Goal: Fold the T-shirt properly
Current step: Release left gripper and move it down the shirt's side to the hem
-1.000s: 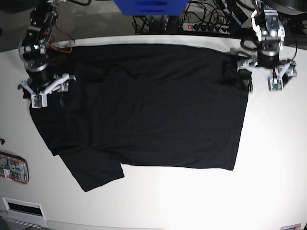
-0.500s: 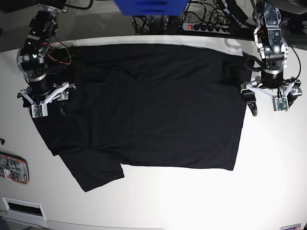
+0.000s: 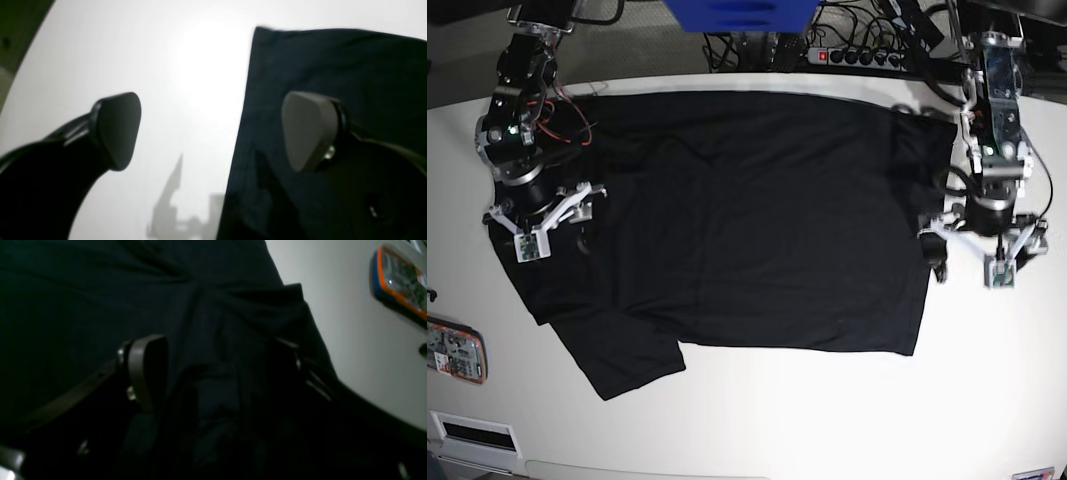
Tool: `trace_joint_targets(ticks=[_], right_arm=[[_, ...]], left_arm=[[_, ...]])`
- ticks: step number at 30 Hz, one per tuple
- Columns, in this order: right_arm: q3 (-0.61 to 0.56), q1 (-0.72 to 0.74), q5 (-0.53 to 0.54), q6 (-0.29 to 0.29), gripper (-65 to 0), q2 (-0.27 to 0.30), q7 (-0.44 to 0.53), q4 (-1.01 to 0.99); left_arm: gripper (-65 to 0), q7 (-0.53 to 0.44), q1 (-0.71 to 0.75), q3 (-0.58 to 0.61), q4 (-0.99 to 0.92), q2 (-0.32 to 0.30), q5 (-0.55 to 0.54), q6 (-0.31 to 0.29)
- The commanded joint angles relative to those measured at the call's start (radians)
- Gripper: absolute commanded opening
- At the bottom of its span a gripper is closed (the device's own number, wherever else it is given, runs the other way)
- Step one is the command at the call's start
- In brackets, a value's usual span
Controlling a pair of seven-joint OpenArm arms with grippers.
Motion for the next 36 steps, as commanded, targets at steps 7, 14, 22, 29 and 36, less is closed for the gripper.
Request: trace_joint_targets(ticks=[7,14,22,29,36], right_arm=[[-0.035,0.059,0.01,-0.003,-21.9,0.01,0.026,0.017],[-0.044,0.057,0.01,-0.003,-21.9,0.01,0.026,0.017],[-0.044,0.063,0.01,-0.003,-21.9,0.01,0.026,0.012],[-0.046,0.14,0.008,-0.003,-21.9,0.008,-0.049,0.012],[-0.046,0.142,0.008,-0.003,-21.9,0.008,-0.078,0.014]], left_arm=[[0.0,0.202,-0.305,-0.002,-0.06,-0.013,-0.037,-0.131],[0.0,0.271,-0.497,-0.002,-0.269,-0.013,-0.137,-0.203],[-12.0,0.168,-0.595,-0.003,-0.537,-0.011,-0.212,-0.199],[-21.9,0.003,-0.761,0.001,-0.935,-0.017,-0.212,-0.203],[-21.9,-0.14,-0.904,0.224,-1.261,-0.042,-0.255,-0.286]])
